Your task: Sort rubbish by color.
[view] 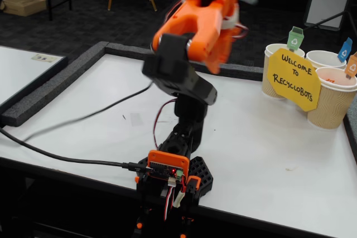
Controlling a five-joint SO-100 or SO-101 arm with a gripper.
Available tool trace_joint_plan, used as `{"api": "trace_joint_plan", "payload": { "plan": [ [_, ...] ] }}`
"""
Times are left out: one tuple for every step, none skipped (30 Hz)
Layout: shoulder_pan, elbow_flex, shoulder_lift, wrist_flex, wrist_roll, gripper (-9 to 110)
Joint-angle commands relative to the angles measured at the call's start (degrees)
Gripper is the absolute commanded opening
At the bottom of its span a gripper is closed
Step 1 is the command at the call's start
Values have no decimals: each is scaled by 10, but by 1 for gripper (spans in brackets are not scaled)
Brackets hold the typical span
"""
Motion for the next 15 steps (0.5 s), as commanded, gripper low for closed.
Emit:
{"api": "trace_joint_plan", "payload": {
  "plan": [
    [-73, 7, 80, -35, -4, 6],
    [-74, 18, 91, -43, -4, 6],
    [-70, 31, 105, -52, -4, 6],
    [-65, 45, 120, -59, -4, 6],
    [-60, 61, 141, -65, -4, 6],
    [-54, 76, 162, -70, -5, 6],
    [-48, 89, 179, -73, -5, 6],
    [-42, 98, 195, -74, -5, 6],
    [-34, 102, 207, -75, -5, 6],
    [-25, 104, 213, -75, -5, 6],
    [-14, 105, 214, -75, -5, 6],
    [-4, 108, 214, -75, -5, 6],
    [10, 113, 214, -76, -5, 6],
    [22, 121, 217, -82, -5, 6],
    [33, 135, 225, -90, -5, 6]
  ]
}}
